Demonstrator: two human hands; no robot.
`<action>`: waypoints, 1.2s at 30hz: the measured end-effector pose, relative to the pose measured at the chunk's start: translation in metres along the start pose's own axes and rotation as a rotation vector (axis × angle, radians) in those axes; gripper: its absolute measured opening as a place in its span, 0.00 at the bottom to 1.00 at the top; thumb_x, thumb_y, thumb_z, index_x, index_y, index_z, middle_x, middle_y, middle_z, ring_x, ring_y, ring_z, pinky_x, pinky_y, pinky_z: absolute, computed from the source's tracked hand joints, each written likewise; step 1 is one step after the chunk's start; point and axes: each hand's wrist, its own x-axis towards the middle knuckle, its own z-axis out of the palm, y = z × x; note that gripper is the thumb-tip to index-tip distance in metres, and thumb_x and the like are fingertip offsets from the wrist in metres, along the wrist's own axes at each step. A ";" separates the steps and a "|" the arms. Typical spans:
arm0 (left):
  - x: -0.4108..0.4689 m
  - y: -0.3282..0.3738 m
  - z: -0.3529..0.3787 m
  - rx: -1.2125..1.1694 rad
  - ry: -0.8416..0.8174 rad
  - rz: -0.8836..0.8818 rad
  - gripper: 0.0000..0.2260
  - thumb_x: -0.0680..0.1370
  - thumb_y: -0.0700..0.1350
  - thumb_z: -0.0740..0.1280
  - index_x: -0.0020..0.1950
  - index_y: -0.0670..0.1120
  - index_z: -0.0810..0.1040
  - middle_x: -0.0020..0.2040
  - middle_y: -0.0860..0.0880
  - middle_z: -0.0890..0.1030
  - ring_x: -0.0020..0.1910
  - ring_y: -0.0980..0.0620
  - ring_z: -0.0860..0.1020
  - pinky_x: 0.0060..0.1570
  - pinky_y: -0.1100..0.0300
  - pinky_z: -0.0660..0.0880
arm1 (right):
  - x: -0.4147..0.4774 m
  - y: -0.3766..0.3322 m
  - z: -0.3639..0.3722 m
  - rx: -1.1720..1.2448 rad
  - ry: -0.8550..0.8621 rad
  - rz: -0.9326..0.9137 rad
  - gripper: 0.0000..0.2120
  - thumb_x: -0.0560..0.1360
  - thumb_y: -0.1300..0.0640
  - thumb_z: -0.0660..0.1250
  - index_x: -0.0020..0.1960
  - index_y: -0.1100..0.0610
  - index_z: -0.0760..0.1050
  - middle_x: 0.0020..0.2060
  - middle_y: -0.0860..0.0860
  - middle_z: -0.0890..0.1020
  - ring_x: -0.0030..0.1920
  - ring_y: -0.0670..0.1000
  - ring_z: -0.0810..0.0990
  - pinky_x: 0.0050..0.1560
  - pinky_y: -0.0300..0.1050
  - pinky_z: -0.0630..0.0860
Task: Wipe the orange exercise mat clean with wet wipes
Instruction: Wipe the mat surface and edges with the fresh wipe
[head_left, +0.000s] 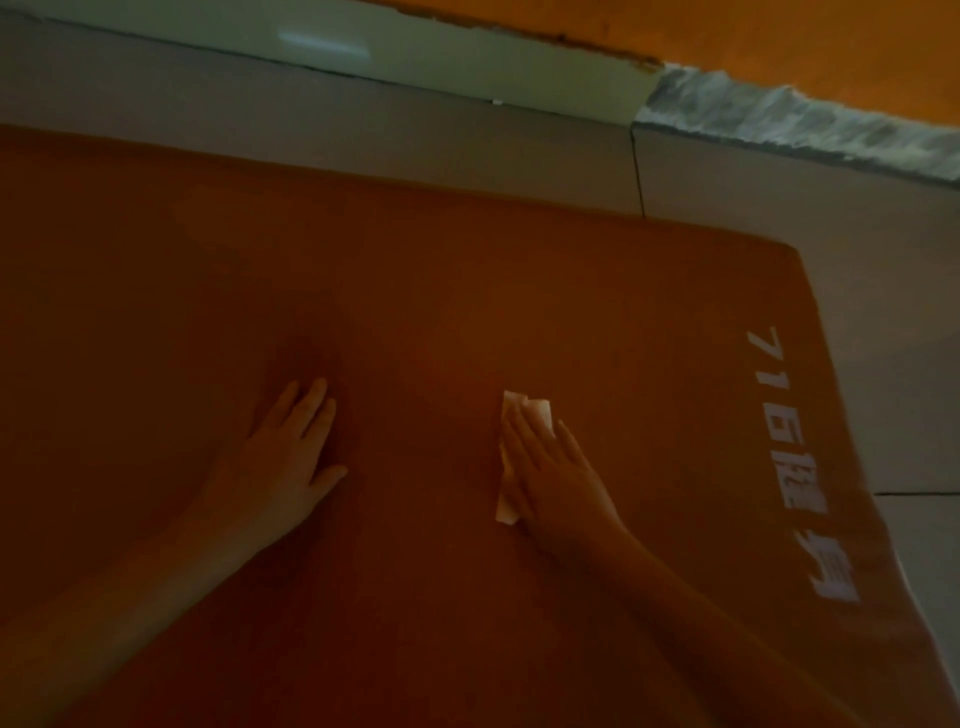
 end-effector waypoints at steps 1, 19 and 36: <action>-0.005 0.003 0.001 0.008 -0.029 0.012 0.35 0.80 0.63 0.49 0.78 0.48 0.38 0.71 0.51 0.28 0.77 0.48 0.36 0.74 0.47 0.38 | -0.002 0.011 0.001 -0.044 0.005 0.016 0.30 0.80 0.47 0.43 0.77 0.61 0.53 0.77 0.57 0.51 0.77 0.57 0.51 0.75 0.56 0.53; -0.075 0.055 0.003 -0.069 -0.210 0.091 0.29 0.82 0.60 0.49 0.80 0.51 0.45 0.79 0.52 0.40 0.78 0.49 0.41 0.76 0.45 0.44 | -0.075 -0.032 -0.018 0.078 -0.301 0.147 0.29 0.83 0.52 0.48 0.77 0.63 0.39 0.74 0.60 0.33 0.74 0.60 0.32 0.76 0.60 0.48; -0.105 0.080 0.012 -0.180 -0.217 0.080 0.34 0.79 0.66 0.50 0.80 0.51 0.44 0.80 0.51 0.42 0.78 0.47 0.44 0.76 0.45 0.48 | -0.144 -0.032 -0.056 0.319 -0.356 0.029 0.26 0.83 0.57 0.54 0.78 0.59 0.50 0.78 0.54 0.48 0.78 0.54 0.45 0.75 0.48 0.44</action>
